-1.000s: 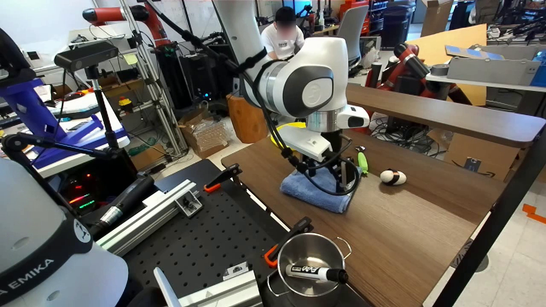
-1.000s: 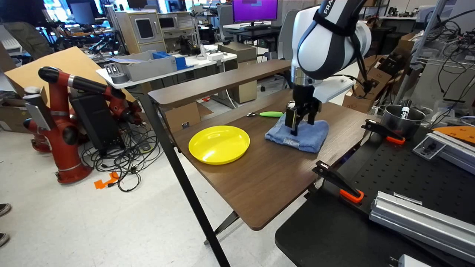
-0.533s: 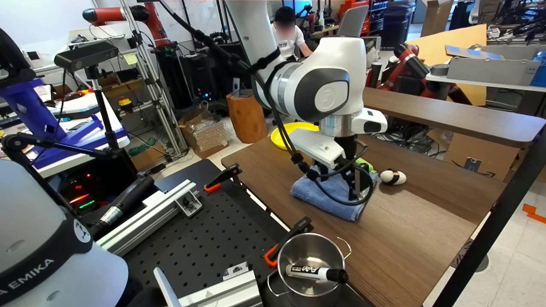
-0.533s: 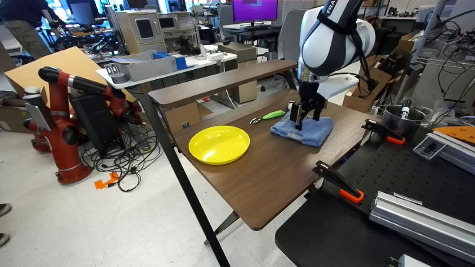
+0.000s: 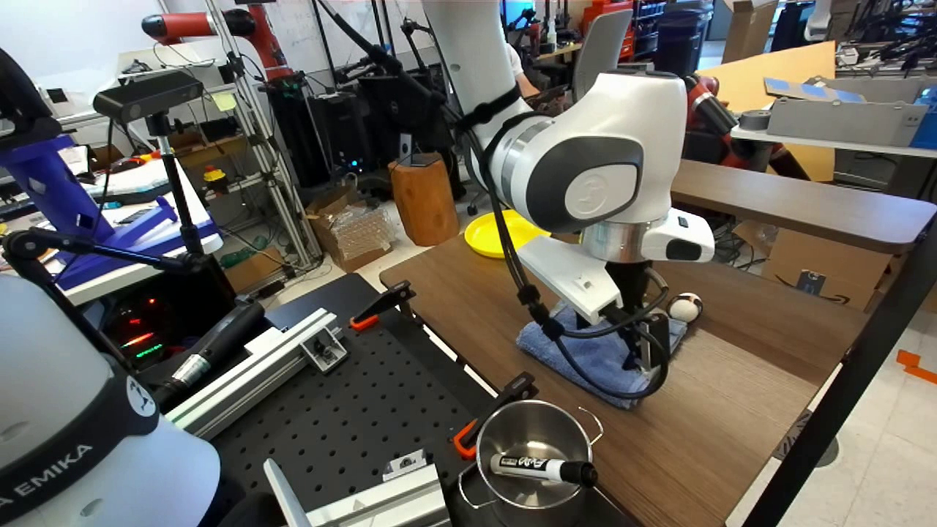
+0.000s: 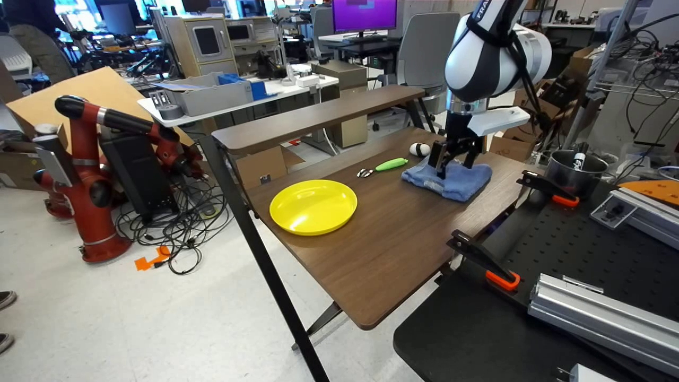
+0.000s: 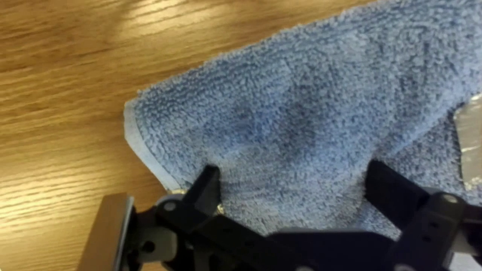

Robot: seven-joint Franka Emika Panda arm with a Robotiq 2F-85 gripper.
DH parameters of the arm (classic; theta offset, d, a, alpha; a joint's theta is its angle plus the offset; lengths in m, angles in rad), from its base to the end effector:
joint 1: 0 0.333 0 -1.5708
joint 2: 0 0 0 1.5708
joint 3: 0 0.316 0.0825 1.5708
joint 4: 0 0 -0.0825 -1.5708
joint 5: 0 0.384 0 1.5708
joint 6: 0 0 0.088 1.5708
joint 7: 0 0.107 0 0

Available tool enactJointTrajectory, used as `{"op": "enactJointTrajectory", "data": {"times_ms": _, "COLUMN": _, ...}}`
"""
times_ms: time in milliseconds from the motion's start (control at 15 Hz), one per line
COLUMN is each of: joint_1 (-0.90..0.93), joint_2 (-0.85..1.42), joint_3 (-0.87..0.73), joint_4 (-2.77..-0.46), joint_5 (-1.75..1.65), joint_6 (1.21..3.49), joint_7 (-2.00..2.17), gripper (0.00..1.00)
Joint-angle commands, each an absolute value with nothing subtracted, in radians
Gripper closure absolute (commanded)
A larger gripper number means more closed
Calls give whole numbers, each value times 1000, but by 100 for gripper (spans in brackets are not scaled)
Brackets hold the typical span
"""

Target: Move the blue towel to the right

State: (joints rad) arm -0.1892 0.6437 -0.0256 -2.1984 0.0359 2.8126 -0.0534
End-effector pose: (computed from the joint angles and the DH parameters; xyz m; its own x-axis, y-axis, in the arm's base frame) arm 0.5198 -0.1163 0.0843 0.9815 -0.1895 -0.0292 -0.1895 -0.9819 0.0032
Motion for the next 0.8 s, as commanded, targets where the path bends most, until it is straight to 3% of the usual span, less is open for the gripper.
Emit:
{"op": "enactJointTrajectory", "data": {"times_ms": 0, "joint_1": -281, "joint_2": 694, "joint_3": 22, "joint_4": -2156, "joint_5": 100, "joint_6": 2813, "joint_7": -109, "gripper": 0}}
{"op": "enactJointTrajectory", "data": {"times_ms": 733, "joint_1": -505, "joint_2": 682, "joint_3": 100, "joint_4": -2146, "joint_5": 243, "joint_6": 2799, "joint_7": -214, "gripper": 0}}
